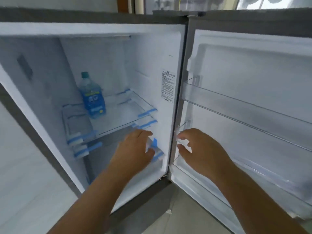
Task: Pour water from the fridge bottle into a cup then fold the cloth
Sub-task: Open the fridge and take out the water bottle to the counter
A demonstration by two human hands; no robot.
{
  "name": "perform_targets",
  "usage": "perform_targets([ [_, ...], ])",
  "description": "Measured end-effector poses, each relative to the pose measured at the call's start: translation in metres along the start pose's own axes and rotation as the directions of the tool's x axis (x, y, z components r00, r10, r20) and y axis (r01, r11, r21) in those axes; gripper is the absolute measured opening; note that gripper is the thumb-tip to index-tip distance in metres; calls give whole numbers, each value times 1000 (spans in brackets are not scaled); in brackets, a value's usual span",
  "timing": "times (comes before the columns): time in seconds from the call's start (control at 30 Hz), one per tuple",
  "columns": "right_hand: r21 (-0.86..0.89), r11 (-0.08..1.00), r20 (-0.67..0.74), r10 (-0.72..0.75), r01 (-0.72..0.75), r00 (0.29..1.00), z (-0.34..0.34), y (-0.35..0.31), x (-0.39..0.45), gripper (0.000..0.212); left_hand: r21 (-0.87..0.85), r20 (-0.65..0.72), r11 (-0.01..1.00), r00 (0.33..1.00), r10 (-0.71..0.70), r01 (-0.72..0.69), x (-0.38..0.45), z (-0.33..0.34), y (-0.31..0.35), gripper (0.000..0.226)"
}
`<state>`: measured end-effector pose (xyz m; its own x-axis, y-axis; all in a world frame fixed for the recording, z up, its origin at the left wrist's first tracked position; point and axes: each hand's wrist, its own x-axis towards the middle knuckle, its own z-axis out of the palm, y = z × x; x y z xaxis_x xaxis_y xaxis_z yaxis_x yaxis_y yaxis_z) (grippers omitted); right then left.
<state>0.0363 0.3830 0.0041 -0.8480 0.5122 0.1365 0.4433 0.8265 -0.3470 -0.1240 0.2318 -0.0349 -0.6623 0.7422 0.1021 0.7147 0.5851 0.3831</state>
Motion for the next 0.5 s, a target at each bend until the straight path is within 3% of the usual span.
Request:
perform_targets([
  [0.13,97,992,34,-82,79,996,38,-45,56,29,23,-28,982,982,-189,189,14,-25,-82,64],
  [0.27,215,967,83,-158,137,984,79,-90,110,32,28,-23,950,951,-309,310,24,-38,-141,72],
  [0.5,368,904,73,-259,215,963,112,-162,203,76,-61,8,913,915,-404,404,28,-24,-181,79],
])
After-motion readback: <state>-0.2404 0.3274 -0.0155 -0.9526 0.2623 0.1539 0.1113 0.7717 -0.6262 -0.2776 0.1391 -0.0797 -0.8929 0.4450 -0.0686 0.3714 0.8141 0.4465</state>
